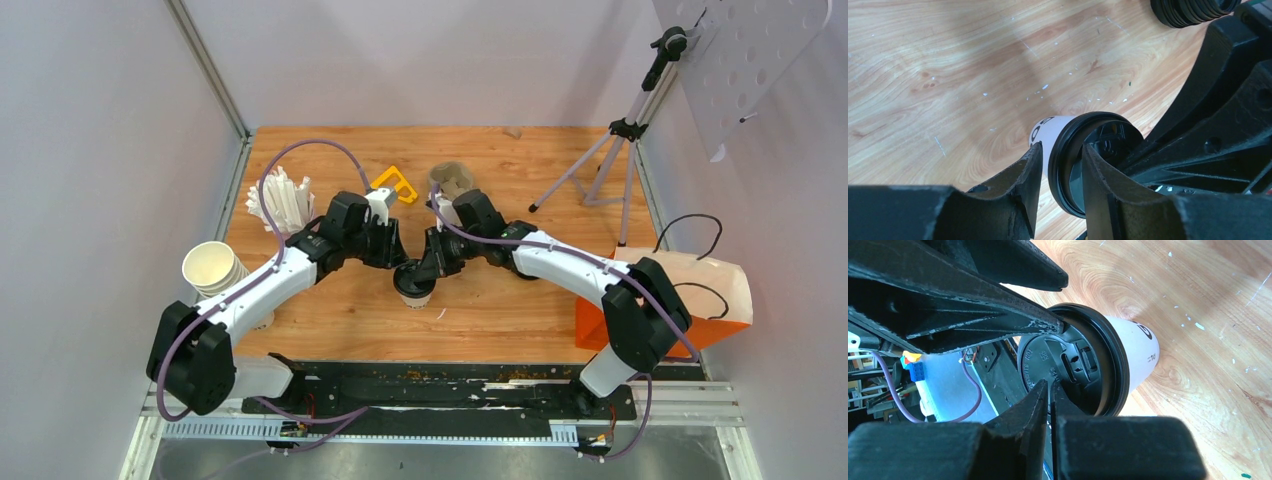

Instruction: Pack the takeout coffee

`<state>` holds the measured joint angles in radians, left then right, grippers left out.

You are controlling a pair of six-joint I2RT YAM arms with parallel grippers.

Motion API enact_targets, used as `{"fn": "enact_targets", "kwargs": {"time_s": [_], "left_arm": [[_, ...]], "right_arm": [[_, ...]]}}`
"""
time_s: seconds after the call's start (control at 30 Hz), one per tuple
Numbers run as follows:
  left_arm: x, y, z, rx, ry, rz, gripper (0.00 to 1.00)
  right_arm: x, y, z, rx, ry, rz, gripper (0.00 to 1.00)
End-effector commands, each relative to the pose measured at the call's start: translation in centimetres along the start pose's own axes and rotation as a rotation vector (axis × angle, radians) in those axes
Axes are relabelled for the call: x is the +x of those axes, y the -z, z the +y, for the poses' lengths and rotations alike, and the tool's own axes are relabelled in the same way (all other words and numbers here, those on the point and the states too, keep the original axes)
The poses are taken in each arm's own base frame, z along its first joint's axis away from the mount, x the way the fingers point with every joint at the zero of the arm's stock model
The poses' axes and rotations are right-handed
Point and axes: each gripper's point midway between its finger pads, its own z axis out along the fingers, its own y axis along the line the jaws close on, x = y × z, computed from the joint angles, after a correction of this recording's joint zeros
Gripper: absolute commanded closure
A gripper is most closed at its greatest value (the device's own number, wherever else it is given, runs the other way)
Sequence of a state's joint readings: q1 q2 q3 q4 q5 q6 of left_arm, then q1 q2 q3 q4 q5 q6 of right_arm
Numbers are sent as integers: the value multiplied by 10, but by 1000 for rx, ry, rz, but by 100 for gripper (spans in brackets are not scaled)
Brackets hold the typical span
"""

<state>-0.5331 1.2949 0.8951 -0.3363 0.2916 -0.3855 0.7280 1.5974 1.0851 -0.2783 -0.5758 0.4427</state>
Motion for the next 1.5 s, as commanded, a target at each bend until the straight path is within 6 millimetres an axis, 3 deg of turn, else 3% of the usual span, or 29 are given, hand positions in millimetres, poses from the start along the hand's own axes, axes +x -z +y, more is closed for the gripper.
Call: {"fn": "enact_targets", "kwargs": {"time_s": [0.0, 0.5, 0.8, 0.87, 0.97, 1.07, 1.33, 1.47], "left_arm": [[6, -8, 8, -6, -2, -1, 60], [43, -13, 47, -187, 23, 123, 64], [79, -10, 61, -237, 74, 188, 65], [75, -11, 48, -171, 89, 176, 65], [48, -4, 21, -67, 105, 109, 65], [28, 10, 11, -63, 106, 67, 64], [40, 22, 17, -113, 122, 115, 63], [33, 29, 10, -95, 135, 77, 63]], "right_arm": [[11, -2, -11, 19, 14, 16, 92], [38, -2, -36, 86, 17, 48, 93], [51, -2, -47, 114, 7, 62, 93], [49, -2, -45, 110, 8, 59, 93], [40, 1, -37, 94, 23, 44, 92], [30, 5, -33, 102, 59, 37, 92], [15, 13, -30, 111, 118, 36, 90], [0, 21, -20, 105, 143, 5, 89]]}}
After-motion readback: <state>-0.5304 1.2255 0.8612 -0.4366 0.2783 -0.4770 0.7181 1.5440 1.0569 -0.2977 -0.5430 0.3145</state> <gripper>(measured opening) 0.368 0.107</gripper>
